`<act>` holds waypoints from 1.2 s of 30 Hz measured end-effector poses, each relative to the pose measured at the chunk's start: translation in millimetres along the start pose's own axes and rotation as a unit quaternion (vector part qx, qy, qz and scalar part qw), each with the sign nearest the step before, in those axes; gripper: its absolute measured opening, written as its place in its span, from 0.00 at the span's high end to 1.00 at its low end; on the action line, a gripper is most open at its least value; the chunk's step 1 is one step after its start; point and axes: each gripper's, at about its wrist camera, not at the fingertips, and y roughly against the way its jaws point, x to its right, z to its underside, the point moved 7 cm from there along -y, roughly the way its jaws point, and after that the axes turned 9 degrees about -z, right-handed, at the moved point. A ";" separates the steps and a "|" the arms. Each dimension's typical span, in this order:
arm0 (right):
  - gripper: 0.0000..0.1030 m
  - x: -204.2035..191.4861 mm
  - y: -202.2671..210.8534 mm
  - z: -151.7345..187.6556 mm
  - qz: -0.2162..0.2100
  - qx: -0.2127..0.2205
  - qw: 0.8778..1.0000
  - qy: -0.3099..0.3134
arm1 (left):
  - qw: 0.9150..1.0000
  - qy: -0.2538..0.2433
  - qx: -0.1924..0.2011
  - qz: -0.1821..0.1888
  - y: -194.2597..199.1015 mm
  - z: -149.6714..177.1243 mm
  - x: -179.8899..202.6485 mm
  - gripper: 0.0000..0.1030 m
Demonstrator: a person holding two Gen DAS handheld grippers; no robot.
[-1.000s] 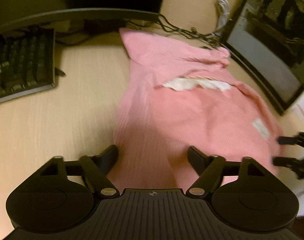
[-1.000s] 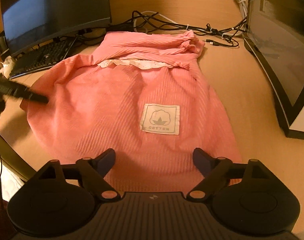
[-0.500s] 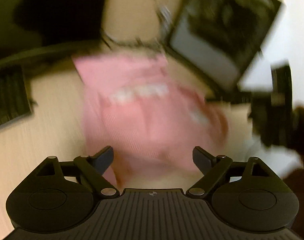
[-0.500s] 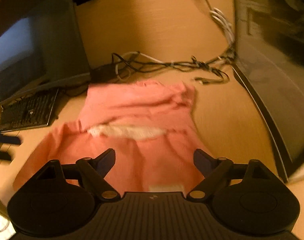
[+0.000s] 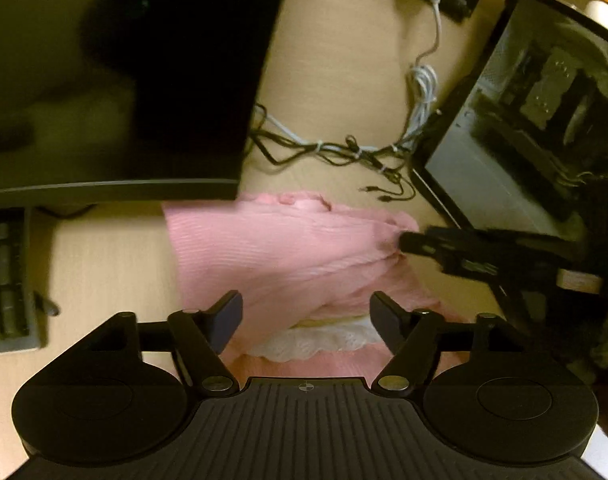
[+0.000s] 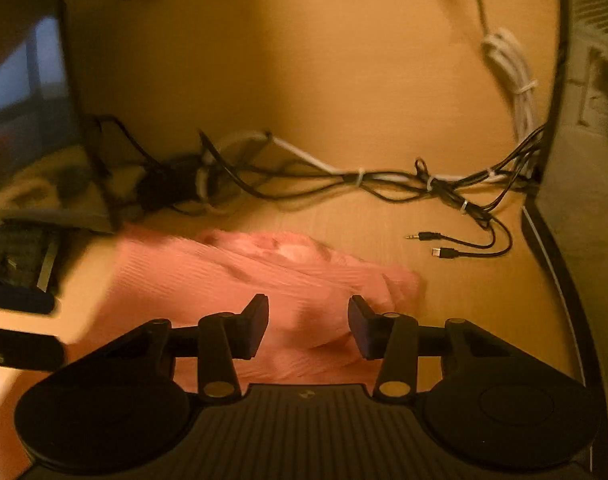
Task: Fold clothes
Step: 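Grasp the garment body with the left tool and fold it over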
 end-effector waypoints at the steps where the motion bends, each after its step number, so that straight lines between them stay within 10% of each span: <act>1: 0.57 7.4 -10.6 3.0 0.004 -0.012 1.000 -0.004 | 1.000 -0.005 -0.005 -0.006 -6.6 -2.4 0.8 0.21; 8: 0.56 18.0 -17.3 -21.0 -0.016 -0.006 1.000 -0.006 | 0.997 0.021 -0.057 -0.039 -48.1 3.4 -17.3 0.20; 18: 0.57 0.8 -96.6 -47.5 -0.042 -0.035 0.998 0.040 | 0.984 0.173 -0.041 -0.015 -1.4 28.3 -57.8 0.08; 21: 0.91 -4.3 -99.1 -44.2 -0.036 -0.040 0.997 0.057 | 0.977 0.211 -0.039 -0.001 12.7 37.8 -73.0 0.05; 30: 0.97 -54.5 53.2 -18.6 -0.091 0.005 0.991 0.098 | 0.939 0.335 -0.053 0.049 27.6 76.1 -119.2 0.05; 36: 0.97 -71.3 115.1 67.6 -0.081 -0.046 0.993 0.076 | 0.938 0.332 -0.039 0.090 36.5 71.3 -126.1 0.05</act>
